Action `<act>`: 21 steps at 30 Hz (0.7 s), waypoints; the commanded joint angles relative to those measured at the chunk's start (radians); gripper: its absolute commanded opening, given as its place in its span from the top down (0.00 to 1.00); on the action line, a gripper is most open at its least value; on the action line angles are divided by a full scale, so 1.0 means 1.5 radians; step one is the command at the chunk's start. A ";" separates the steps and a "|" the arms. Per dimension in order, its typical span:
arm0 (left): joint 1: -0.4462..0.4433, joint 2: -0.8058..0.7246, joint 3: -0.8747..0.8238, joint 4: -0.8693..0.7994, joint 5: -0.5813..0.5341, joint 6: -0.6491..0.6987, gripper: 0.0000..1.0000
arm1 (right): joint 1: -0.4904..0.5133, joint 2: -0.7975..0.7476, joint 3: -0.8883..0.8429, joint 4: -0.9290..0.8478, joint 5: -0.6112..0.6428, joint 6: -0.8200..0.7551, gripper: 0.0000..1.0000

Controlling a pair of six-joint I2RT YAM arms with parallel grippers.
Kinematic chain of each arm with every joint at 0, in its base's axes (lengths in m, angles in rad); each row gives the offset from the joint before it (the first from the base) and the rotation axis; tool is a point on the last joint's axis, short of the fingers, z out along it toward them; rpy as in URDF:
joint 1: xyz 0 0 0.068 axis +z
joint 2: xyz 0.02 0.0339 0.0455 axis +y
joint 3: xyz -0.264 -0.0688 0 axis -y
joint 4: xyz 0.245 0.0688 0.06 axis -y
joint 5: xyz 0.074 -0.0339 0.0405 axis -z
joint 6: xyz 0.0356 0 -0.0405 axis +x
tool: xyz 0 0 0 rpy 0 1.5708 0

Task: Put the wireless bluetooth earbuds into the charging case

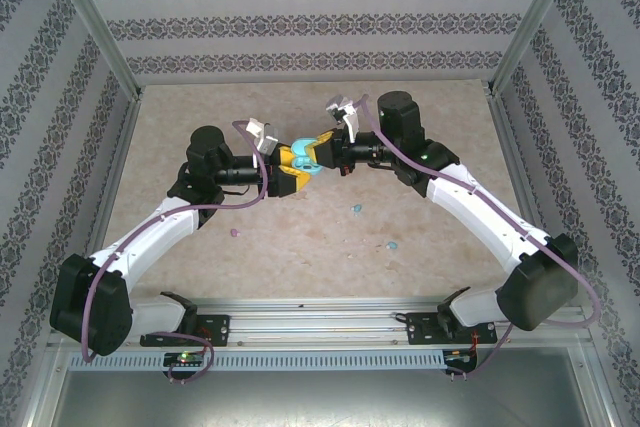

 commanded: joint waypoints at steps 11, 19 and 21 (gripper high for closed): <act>-0.005 -0.008 0.002 0.040 -0.004 0.023 0.81 | 0.017 -0.004 0.016 -0.046 0.000 -0.024 0.92; -0.003 -0.019 -0.012 0.006 -0.034 0.056 0.82 | 0.016 -0.004 0.026 -0.037 0.008 0.020 0.56; -0.003 -0.021 -0.013 -0.004 -0.046 0.061 0.82 | 0.015 -0.006 0.029 -0.041 0.009 0.034 0.50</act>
